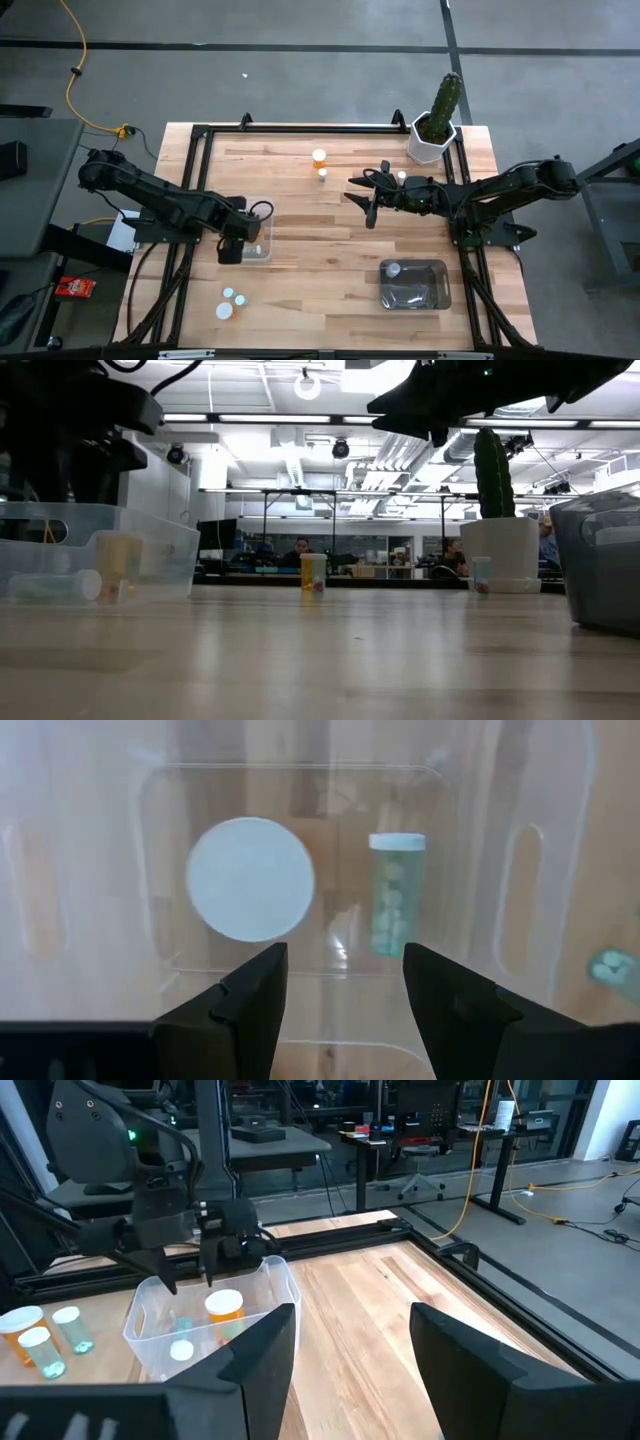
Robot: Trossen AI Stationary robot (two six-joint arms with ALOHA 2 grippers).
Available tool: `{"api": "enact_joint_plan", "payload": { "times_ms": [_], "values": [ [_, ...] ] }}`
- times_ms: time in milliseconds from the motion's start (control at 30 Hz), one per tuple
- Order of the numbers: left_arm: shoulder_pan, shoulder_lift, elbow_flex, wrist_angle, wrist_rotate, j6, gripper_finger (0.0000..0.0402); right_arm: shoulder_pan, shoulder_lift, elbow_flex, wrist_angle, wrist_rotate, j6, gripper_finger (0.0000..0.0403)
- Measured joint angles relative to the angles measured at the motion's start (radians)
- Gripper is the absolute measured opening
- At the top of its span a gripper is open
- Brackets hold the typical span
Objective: Pick and place medicine bottles into bin by pill shape (circle, oval)
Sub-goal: Put the top right blue tablet bottle into the black bin
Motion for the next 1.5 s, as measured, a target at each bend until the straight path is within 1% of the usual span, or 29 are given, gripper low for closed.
{"api": "enact_joint_plan", "payload": {
  "times_ms": [400,533,700,933,1033,1200,1300,1500],
  "values": [
    [0.000,0.000,0.000,0.000,-0.027,0.000,0.0188,0.000,0.000,0.000,0.000,0.000,0.000,0.0193],
    [0.000,0.000,0.000,0.000,-0.065,0.025,0.0188,0.000,0.000,0.000,0.000,0.000,0.000,0.0193],
    [0.000,0.000,0.000,0.000,-0.067,0.053,0.0189,0.000,0.000,0.000,0.000,0.000,0.000,0.0193],
    [0.000,0.000,0.000,0.004,-0.064,0.025,0.0189,0.000,0.000,0.000,0.000,0.000,0.000,0.0193],
    [-0.004,0.000,0.000,0.005,-0.034,0.005,0.0191,0.000,0.000,0.000,0.000,0.000,0.000,0.0193],
    [-0.025,0.000,0.000,0.005,0.028,-0.038,0.0207,0.000,0.000,0.000,0.000,0.000,0.000,0.0193],
    [-0.034,0.000,-0.003,0.016,0.044,-0.079,0.0215,0.000,0.000,0.001,0.000,0.000,0.000,0.0193],
    [-0.032,0.006,-0.064,0.080,0.116,-0.099,0.0215,0.000,0.000,0.001,0.000,0.000,0.000,0.0193]
  ]
}}
